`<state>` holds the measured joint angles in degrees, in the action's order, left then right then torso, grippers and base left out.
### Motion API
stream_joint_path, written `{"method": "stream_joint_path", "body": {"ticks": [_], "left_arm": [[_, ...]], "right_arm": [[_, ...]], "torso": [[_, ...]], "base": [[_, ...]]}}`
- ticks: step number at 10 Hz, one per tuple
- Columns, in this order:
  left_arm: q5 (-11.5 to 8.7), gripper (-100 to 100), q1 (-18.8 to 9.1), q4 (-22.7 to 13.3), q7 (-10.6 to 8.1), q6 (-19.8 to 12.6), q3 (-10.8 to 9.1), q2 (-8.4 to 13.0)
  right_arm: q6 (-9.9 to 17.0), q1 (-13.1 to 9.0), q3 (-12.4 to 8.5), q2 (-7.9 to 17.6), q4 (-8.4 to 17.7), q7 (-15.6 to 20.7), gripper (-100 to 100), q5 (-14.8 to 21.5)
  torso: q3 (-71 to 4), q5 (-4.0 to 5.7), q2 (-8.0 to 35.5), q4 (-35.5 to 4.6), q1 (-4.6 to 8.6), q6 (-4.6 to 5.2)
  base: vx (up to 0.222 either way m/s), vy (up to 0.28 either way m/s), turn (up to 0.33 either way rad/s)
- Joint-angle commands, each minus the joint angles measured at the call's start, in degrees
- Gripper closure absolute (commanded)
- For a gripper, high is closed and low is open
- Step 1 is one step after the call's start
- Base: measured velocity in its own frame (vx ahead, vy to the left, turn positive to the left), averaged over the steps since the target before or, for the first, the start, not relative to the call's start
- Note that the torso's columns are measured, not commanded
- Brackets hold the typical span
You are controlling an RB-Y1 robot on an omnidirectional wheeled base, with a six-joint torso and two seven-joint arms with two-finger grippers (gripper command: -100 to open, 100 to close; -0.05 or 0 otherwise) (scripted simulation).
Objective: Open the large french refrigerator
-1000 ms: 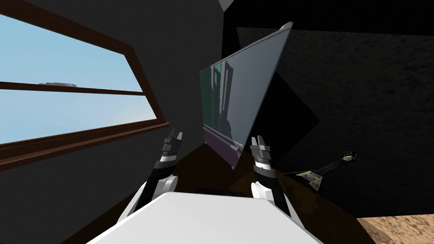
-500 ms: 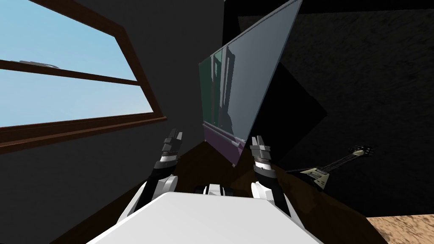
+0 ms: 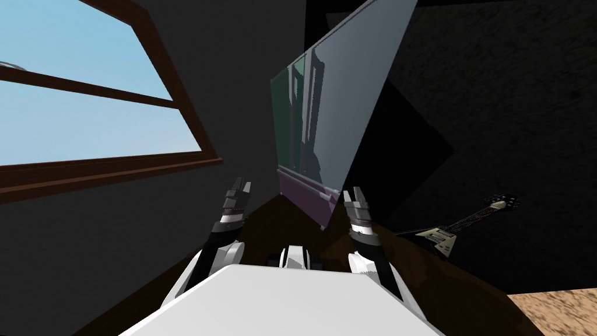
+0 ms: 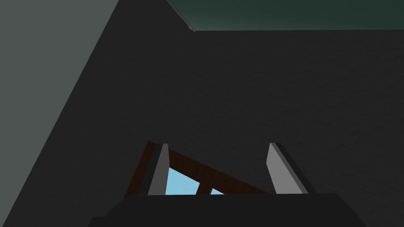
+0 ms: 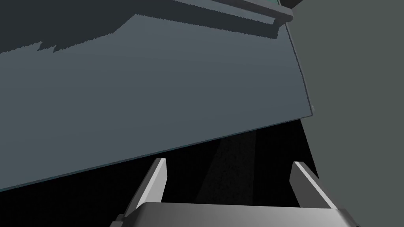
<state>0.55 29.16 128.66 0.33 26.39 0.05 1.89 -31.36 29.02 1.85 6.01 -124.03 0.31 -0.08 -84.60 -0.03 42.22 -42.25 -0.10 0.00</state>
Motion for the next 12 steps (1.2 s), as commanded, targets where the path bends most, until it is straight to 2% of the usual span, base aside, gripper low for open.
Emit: {"method": "stream_joint_path", "body": {"ticks": [1,8,9,10,11,12], "left_arm": [[0.00,0,0.00,0.00,0.00,0.00,0.00,0.00],[0.00,0,-0.01,0.00,0.00,0.00,0.00,0.00],[0.00,0,0.00,0.00,0.00,0.00,0.00,0.00],[0.00,0,-0.01,0.00,0.00,0.00,0.00,0.00],[0.00,0,0.00,0.00,0.00,0.00,0.00,0.00],[0.00,0,-0.01,0.00,0.00,0.00,0.00,0.00]], "right_arm": [[-1.74,-0.38,-0.71,1.38,1.87,4.48,-100,1.61],[-5.21,-1.11,-2.11,3.16,5.38,14.82,-100,4.75],[-5.21,-1.11,-2.11,3.16,5.38,15.39,-100,4.75],[-6.19,-1.32,-2.50,3.58,6.36,17.59,-100,5.64],[-6.19,-1.32,-2.50,3.58,6.36,18.23,-100,5.64],[-7.20,-1.53,-2.91,3.98,7.40,20.36,-100,6.56]], "torso": [[0.00,0.02,-0.01,-0.02,0.10,0.00],[0.04,0.03,0.10,-0.05,0.11,0.00],[0.04,0.03,0.07,-0.04,0.09,0.01],[0.05,0.03,0.10,-0.05,0.10,0.00],[0.03,0.01,0.06,-0.04,0.02,0.01],[0.02,0.02,0.06,-0.04,0.10,-0.01]], "base": [[0.133,0.067,-0.089],[0.092,0.048,-0.055],[0.076,0.050,-0.046],[0.085,0.074,-0.076],[0.083,0.059,-0.046],[0.093,0.051,-0.084]]}}
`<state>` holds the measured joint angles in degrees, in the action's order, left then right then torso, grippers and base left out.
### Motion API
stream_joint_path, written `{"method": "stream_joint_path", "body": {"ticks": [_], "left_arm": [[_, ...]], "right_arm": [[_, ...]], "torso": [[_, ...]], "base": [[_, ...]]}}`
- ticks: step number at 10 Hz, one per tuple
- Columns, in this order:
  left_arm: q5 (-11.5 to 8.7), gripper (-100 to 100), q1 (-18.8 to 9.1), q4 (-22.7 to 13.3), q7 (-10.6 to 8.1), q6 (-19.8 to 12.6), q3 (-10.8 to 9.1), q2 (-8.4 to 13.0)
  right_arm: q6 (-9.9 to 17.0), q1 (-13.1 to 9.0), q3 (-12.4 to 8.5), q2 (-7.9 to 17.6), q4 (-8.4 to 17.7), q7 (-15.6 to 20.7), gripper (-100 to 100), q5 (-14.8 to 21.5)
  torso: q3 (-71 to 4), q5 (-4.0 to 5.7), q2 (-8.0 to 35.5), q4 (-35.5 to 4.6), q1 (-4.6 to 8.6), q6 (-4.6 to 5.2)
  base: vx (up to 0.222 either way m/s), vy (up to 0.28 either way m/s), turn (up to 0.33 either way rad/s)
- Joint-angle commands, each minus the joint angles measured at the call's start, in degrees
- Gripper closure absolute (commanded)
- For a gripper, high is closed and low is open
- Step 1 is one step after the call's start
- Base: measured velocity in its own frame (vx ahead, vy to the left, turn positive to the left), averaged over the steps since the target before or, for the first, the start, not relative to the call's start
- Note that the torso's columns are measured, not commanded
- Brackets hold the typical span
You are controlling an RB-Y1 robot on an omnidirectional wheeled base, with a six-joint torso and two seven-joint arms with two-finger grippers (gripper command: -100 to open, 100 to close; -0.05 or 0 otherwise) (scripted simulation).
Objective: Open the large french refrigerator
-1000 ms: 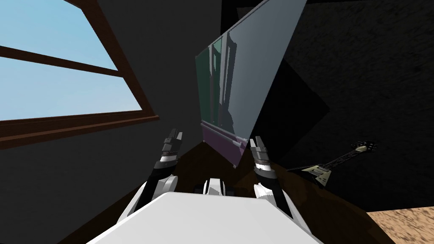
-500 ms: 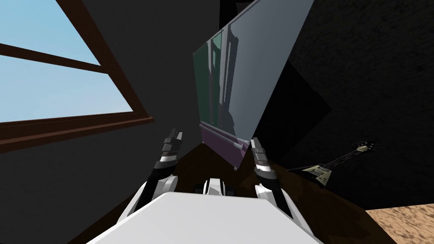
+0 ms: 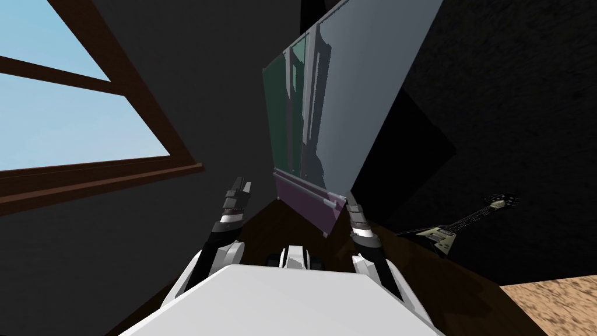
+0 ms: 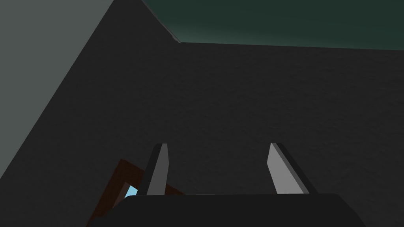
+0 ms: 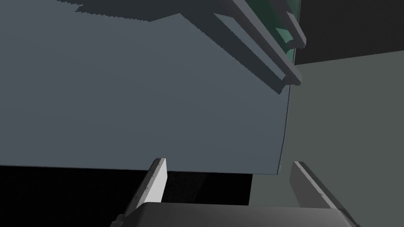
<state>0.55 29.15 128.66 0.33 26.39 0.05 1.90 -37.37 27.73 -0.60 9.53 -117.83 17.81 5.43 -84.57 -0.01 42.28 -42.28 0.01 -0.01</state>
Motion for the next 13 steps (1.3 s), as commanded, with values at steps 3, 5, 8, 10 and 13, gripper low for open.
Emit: {"method": "stream_joint_path", "body": {"ticks": [3,5,8,10,13], "left_arm": [[0.00,0,0.01,0.00,0.00,0.00,0.00,0.00],[0.00,0,0.01,0.00,0.00,0.00,0.00,0.00],[0.00,0,0.00,0.00,0.00,0.00,0.00,0.00],[0.00,0,0.00,0.00,0.00,0.00,0.00,0.00],[0.00,0,0.00,0.00,0.00,0.00,0.00,0.00]], "right_arm": [[-2.24,-0.47,-0.89,0.84,2.31,6.75,-100,2.00],[-3.31,-0.70,-1.34,1.19,3.48,9.92,-100,2.99],[-5.54,-1.21,-2.28,1.83,6.06,14.85,-100,5.05],[-6.69,-1.49,-2.78,2.13,7.45,18.22,-100,6.12],[-7.85,-1.77,-3.28,2.41,8.92,23.06,-100,7.21]], "torso": [[-0.02,0.01,-0.06,0.01,-0.02,0.01],[0.00,0.00,-0.02,0.00,-0.05,0.02],[0.00,0.00,0.00,0.00,0.00,0.00],[0.02,0.01,0.04,-0.01,0.04,0.00],[-0.01,0.00,-0.03,0.00,-0.04,0.02]], "base": [[0.093,0.052,-0.057],[0.095,0.060,-0.068],[0.104,0.071,-0.076],[0.093,0.062,-0.072],[0.098,0.070,-0.069]]}}
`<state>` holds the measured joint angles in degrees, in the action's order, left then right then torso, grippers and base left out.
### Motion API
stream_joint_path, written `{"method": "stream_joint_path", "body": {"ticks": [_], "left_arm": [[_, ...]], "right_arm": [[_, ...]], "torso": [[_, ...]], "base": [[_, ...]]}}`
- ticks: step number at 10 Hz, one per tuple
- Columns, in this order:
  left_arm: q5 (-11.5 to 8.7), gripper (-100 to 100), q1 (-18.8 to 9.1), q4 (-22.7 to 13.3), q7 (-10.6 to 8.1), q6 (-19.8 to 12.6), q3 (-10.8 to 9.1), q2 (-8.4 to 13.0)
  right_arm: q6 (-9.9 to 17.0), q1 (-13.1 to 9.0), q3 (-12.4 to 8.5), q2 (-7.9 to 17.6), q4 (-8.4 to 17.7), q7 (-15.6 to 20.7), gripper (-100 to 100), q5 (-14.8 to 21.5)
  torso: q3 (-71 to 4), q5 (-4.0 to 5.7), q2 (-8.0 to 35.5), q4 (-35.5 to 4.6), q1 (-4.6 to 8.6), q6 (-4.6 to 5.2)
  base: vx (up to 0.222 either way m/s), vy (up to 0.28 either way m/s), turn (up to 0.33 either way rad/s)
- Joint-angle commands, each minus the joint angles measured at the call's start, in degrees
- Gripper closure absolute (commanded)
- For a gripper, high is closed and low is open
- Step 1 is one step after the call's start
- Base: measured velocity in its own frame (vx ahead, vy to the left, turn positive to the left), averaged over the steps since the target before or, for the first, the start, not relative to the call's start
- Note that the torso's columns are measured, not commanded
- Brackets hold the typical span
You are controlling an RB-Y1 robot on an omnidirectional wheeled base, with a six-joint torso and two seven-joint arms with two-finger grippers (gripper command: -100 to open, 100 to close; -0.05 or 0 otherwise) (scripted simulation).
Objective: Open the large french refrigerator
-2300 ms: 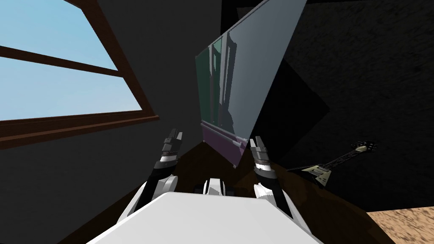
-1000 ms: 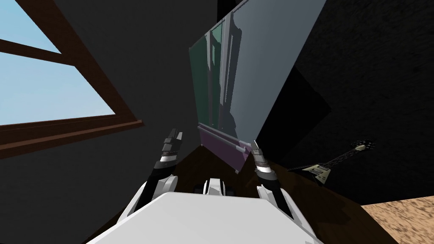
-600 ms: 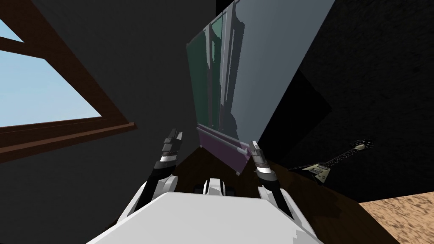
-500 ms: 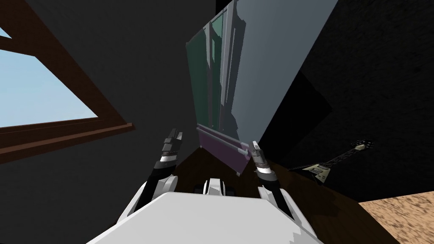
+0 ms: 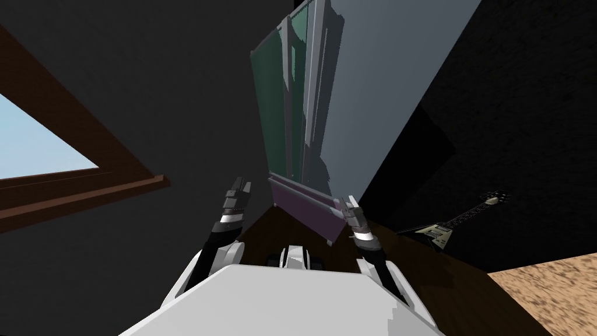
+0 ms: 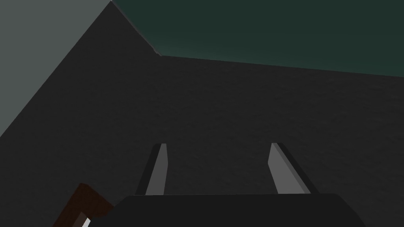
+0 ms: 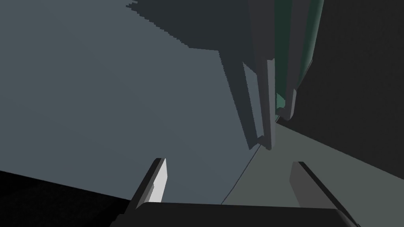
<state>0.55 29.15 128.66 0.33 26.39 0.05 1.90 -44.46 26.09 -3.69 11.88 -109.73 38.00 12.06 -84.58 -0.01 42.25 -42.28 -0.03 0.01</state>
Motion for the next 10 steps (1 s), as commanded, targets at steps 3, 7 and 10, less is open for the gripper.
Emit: {"method": "stream_joint_path", "body": {"ticks": [3,7,10], "left_arm": [[0.00,0,0.00,0.00,0.00,0.00,0.00,0.00],[0.00,0,0.00,0.00,0.00,0.00,0.00,0.00],[0.00,0,0.00,0.00,0.00,0.00,0.00,0.00]], "right_arm": [[-1.92,-0.42,-0.71,0.32,2.34,6.97,-100,1.69],[-4.26,-1.02,-1.78,0.73,5.56,13.27,-100,3.92],[-5.41,-1.33,-2.31,0.87,7.23,17.77,-100,5.03]], "torso": [[0.05,0.01,0.07,-0.02,-0.01,0.01],[-0.01,0.00,-0.01,0.00,-0.02,0.01],[0.06,0.02,0.08,-0.03,0.06,0.02]], "base": [[0.070,0.059,-0.053],[0.107,0.072,-0.078],[0.065,0.057,-0.054]]}}
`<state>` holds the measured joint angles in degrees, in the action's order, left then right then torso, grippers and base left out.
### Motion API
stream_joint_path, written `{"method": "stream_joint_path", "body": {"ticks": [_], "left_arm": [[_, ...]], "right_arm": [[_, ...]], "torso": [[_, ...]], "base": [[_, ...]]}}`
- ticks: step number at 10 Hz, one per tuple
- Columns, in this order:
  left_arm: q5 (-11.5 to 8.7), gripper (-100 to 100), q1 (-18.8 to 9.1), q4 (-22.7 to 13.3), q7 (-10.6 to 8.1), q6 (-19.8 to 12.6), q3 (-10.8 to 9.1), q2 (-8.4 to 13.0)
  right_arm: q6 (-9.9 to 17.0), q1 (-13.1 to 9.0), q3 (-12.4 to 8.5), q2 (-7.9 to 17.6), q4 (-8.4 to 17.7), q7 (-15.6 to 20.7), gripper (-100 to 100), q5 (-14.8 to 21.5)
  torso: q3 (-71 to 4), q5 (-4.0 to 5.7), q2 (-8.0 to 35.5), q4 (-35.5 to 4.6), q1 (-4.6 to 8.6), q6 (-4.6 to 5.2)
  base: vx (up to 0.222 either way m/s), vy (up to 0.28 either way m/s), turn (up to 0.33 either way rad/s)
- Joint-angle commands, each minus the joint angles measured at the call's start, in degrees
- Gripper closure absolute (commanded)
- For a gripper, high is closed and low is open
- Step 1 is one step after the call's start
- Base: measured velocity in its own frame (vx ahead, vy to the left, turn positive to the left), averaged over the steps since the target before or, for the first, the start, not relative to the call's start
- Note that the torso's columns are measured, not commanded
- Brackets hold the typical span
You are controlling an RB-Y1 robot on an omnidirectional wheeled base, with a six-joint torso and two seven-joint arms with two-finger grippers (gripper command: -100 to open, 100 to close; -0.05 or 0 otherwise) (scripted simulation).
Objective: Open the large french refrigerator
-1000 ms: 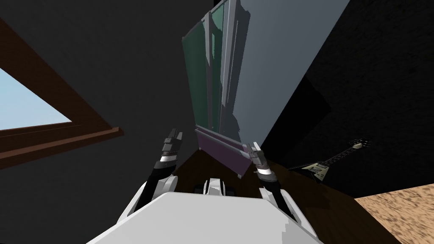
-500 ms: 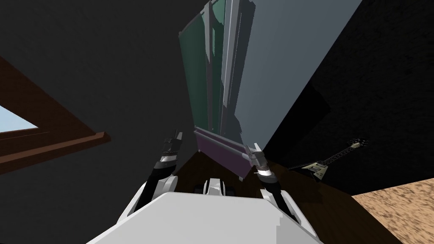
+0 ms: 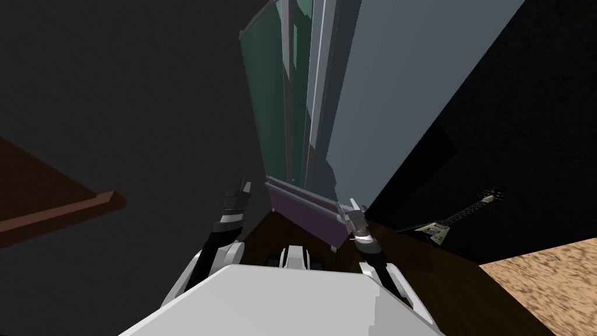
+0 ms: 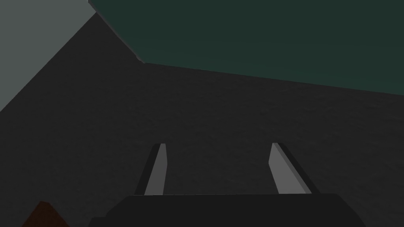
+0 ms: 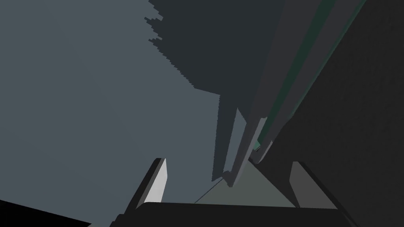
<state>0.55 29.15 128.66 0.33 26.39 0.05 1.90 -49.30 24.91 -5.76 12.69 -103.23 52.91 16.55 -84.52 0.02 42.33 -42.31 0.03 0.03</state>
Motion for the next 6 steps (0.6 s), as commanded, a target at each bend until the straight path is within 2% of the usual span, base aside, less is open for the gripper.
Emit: {"method": "stream_joint_path", "body": {"ticks": [1,3,4,5,6], "left_arm": [[0.00,0,-0.01,0.00,0.00,0.00,0.00,0.00],[0.00,0,0.00,0.00,0.00,0.00,0.00,0.00],[0.00,0,-0.01,0.00,0.00,0.00,0.00,0.00],[0.00,0,0.00,0.00,0.00,0.00,0.00,0.00],[0.00,0,-0.01,0.00,0.00,0.00,0.00,0.00]], "right_arm": [[-1.70,-0.46,-0.77,0.15,2.42,4.53,-100,1.64],[-1.70,-0.46,-0.77,0.15,2.42,6.53,-100,1.64],[-2.80,-0.77,-1.30,0.20,4.13,8.84,-100,2.72],[-2.80,-0.77,-1.30,0.20,4.13,10.06,-100,2.72],[-3.87,-1.07,-1.82,0.20,5.83,11.79,-100,3.77]], "torso": [[-0.07,-0.02,-0.07,0.03,-0.03,-0.04],[-0.10,-0.03,-0.12,0.05,-0.05,-0.03],[0.01,0.02,0.06,0.00,0.11,-0.03],[0.00,0.00,0.01,0.00,0.00,-0.01],[-0.04,-0.03,-0.04,0.02,-0.06,-0.04]], "base": [[0.096,0.089,-0.073],[0.074,0.055,-0.030],[0.069,0.058,-0.087],[0.078,0.067,-0.065],[0.092,0.075,-0.102]]}}
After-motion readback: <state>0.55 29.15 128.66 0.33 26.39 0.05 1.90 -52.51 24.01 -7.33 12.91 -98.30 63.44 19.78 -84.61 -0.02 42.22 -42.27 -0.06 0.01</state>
